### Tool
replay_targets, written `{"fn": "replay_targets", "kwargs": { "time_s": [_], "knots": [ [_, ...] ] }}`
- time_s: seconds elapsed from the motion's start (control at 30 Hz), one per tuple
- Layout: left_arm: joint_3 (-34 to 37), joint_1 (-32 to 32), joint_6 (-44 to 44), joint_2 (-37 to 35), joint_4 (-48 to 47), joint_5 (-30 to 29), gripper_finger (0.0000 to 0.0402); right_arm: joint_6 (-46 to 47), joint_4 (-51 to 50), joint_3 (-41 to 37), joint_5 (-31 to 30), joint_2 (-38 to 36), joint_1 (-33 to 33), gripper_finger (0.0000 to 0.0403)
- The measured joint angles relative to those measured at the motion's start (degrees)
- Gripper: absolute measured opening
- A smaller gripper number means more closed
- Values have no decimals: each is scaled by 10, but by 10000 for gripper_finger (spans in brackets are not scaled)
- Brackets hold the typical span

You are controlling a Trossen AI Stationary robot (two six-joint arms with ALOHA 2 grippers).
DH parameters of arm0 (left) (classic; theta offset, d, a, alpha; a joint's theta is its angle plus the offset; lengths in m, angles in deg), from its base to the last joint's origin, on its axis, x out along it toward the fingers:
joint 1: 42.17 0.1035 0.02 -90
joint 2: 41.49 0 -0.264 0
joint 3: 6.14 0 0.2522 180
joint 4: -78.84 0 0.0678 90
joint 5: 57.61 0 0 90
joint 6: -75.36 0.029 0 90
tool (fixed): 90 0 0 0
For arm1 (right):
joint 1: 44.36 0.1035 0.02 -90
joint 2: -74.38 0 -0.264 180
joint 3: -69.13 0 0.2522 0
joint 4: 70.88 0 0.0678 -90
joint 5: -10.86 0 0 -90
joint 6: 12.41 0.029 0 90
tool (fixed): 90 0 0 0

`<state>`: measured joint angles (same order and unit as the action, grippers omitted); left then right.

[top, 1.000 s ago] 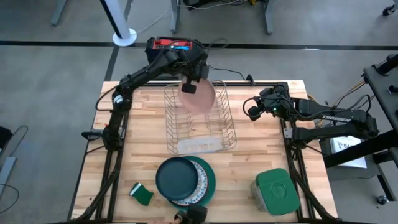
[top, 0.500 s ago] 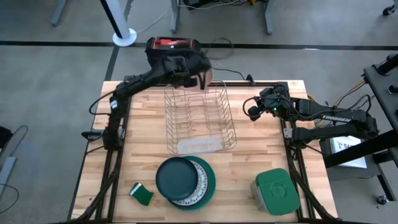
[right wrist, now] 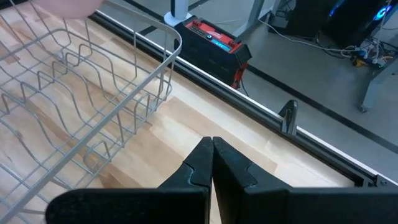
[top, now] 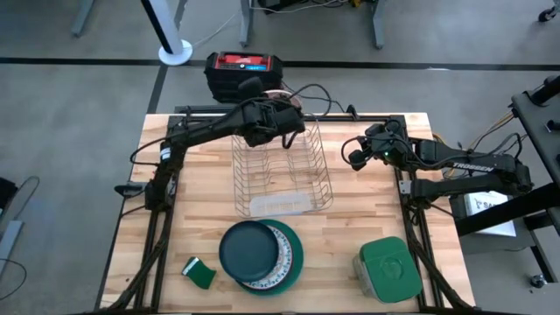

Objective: Sort dishes
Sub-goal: Put the pink plate in the dishwasher rack

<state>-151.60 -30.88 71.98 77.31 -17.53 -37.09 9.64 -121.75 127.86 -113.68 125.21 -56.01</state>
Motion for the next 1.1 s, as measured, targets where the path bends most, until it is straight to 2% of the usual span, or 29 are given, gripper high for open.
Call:
{"fn": "replay_targets", "kwargs": {
  "time_s": [0.57,1.1],
  "knots": [
    [116,24,-103,4,10,-19,0,0,0,-1,0,0,0,0],
    [183,26,-103,4,79,-20,0,0,0,-1,0,0,0,0]
  ]
}}
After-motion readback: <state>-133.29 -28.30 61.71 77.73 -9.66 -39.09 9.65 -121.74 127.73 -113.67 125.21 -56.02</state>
